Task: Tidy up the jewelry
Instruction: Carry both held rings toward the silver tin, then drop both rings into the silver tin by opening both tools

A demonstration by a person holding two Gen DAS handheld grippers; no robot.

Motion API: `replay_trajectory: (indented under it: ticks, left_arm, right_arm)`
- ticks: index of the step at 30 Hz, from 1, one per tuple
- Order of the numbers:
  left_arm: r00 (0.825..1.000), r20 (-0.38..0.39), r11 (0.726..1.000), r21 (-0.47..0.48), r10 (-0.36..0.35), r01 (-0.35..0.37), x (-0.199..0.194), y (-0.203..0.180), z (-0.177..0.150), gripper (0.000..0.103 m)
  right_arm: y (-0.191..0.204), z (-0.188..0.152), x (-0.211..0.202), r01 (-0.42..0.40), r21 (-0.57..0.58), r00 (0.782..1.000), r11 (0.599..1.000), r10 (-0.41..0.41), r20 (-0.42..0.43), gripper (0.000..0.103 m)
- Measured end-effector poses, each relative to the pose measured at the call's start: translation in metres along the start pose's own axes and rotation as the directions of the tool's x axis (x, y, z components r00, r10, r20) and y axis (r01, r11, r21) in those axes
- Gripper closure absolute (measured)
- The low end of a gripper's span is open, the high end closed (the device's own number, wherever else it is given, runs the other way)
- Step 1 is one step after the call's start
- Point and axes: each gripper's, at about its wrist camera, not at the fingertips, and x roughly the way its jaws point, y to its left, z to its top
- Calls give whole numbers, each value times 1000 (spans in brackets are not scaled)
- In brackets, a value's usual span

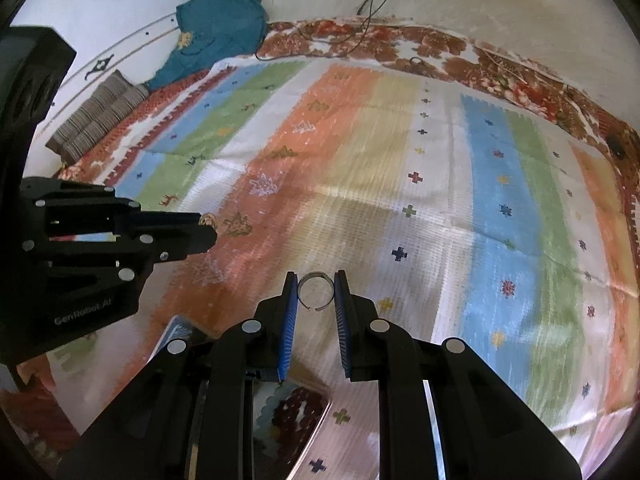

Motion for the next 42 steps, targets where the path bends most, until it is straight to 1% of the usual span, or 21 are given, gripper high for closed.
replay_trajectory:
  ticks: [4, 7, 9, 11, 19, 22, 24, 26, 28, 29, 32, 34, 35, 36, 37, 39, 42]
  left_arm:
    - [999, 25, 998, -27, -48, 48, -17, -4, -7, 93]
    - [997, 48, 998, -26, -56, 57, -28, -9, -12, 93]
    - [997, 61, 999, -12, -36, 36, -34, -13, -15, 93]
    - [997, 68, 999, -4, -34, 34, -38, -15, -19, 93]
    - [993, 93, 998, 2, -69, 69, -57, -21, -33, 93]
    - [992, 97, 997, 2, -82, 83, -62, -25, -37, 93]
    - [990, 96, 994, -4, -104, 105, -64, -26, -38, 93]
    - [987, 103, 992, -22, -120, 123, -68, -25, -40, 88]
    - [988, 117, 993, -36, -103, 108, -72, -23, -42, 81]
    - [988, 120, 993, -40, -101, 107, -73, -23, -43, 80]
    - [988, 124, 994, -44, -96, 102, -77, -22, -49, 76]
    - [988, 128, 995, -44, -87, 94, -80, -22, -52, 69]
    - [988, 131, 996, -42, -79, 85, -82, -22, -54, 68]
    - [988, 133, 996, -39, -71, 77, -83, -22, -56, 65]
    - [989, 135, 997, -38, -63, 69, -85, -22, -58, 60]
    - [989, 141, 998, -32, -50, 55, -89, -23, -62, 58]
    - [987, 154, 999, -23, -42, 46, -96, -26, -69, 49]
  right_arm:
    - [5, -4, -16, -22, 4, 999, 1000, 22, 31, 84]
    - [9, -8, -23, -34, -4, 999, 999, 34, 40, 84]
    - [10, -11, -28, -37, -4, 998, 999, 37, 45, 84]
    - [10, -14, -33, -41, -2, 998, 999, 41, 49, 84]
    - [16, -30, -50, -49, -25, 997, 998, 51, 55, 84]
    - [19, -34, -54, -67, -18, 996, 998, 68, 56, 84]
    - [18, -36, -56, -79, -11, 995, 997, 80, 57, 84]
    - [18, -39, -59, -88, -6, 994, 996, 88, 58, 82]
    - [17, -41, -61, -86, -3, 994, 996, 86, 61, 71]
    - [15, -43, -63, -86, 3, 994, 996, 86, 62, 66]
    - [13, -48, -68, -82, 17, 994, 996, 81, 68, 66]
    - [12, -52, -73, -84, 24, 994, 996, 82, 75, 66]
    - [12, -53, -76, -82, 25, 994, 996, 80, 79, 64]
    - [13, -56, -79, -76, 24, 994, 997, 74, 84, 60]
    - [13, -57, -81, -73, 23, 994, 997, 71, 88, 59]
    - [14, -62, -87, -69, 24, 993, 997, 67, 100, 54]
    - [14, -66, -97, -45, 27, 990, 999, 41, 134, 50]
